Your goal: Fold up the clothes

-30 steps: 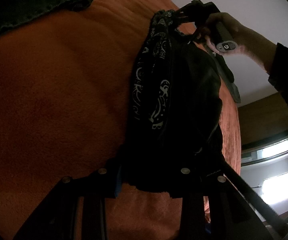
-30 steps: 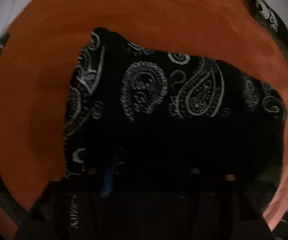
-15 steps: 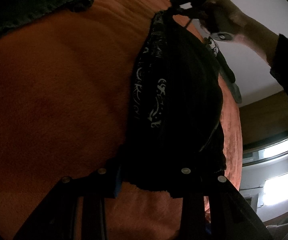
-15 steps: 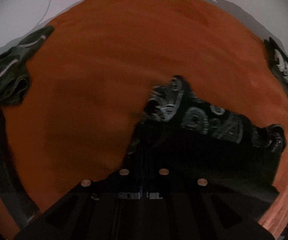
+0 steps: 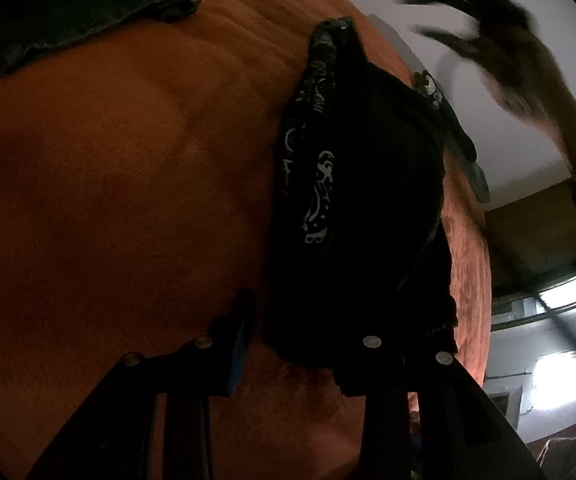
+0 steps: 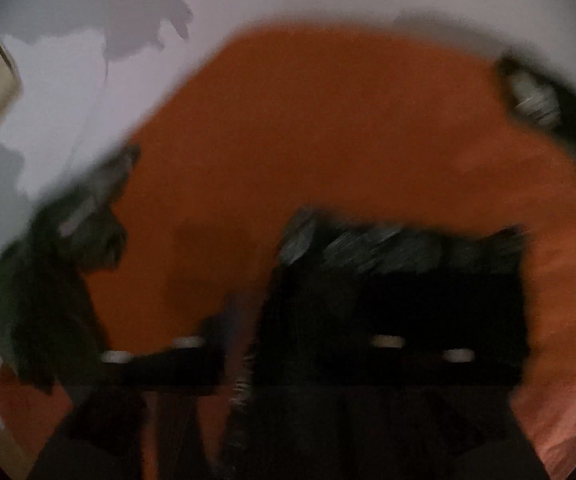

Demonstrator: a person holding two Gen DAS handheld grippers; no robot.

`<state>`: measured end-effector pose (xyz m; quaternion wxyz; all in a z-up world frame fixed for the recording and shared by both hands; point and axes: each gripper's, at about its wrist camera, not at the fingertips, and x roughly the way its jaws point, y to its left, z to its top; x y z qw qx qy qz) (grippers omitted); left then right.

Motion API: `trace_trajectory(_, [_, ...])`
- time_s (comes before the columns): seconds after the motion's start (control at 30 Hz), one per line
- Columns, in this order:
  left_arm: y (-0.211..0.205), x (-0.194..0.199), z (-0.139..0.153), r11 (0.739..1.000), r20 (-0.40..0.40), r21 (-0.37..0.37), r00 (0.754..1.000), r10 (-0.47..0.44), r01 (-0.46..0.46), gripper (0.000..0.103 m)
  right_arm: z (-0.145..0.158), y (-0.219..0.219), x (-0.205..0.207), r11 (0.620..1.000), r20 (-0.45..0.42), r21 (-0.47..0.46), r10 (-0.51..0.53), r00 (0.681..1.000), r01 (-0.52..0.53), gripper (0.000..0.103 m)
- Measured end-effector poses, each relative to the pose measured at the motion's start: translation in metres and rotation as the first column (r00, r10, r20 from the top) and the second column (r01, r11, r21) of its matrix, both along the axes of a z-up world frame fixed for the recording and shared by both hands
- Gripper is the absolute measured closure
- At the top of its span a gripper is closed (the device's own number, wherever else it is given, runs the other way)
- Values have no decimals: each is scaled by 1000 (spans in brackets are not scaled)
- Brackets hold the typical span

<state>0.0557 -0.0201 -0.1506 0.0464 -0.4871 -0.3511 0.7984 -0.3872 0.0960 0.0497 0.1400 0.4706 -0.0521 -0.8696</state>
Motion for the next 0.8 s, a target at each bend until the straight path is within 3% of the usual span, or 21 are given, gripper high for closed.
trace_trajectory(0.07, [-1,-1,0,1000,4,2,1000,5,-5,66,14,38,6,998,-70,10,-55,996,56,32])
trace_trajectory(0.13, [-1,-3,0,1000,11,3,1000,7,-7,66,10,72,9,995,-75,44,-89,993,92,32])
trace_trajectory(0.27, [-8,-8,19,1000,6,-2,1000,4,-4,66,-11,138,35,992,8,52,-119,993,118,32])
trace_trajectory(0.4, [-45,-26,70,999,-66,-17,997,27,-28,67,-34,176,69,992,64,-21,-126,990,128,32])
trace_trajectory(0.5, [-70,-74,104,1000,-99,-10,995,-12,11,67,-50,188,74,990,126,-75,-107,986,117,32])
trace_trajectory(0.6, [-65,-158,119,988,-120,-59,982,-146,140,59,-82,196,57,988,173,-124,-70,982,93,32])
trace_trajectory(0.7, [-37,-247,105,966,-108,-116,964,-242,230,56,-100,202,29,982,173,-171,-51,984,81,32])
trace_trajectory(0.8, [-12,-314,74,957,-59,-126,961,-270,262,55,-107,215,2,960,165,-254,-75,983,116,32])
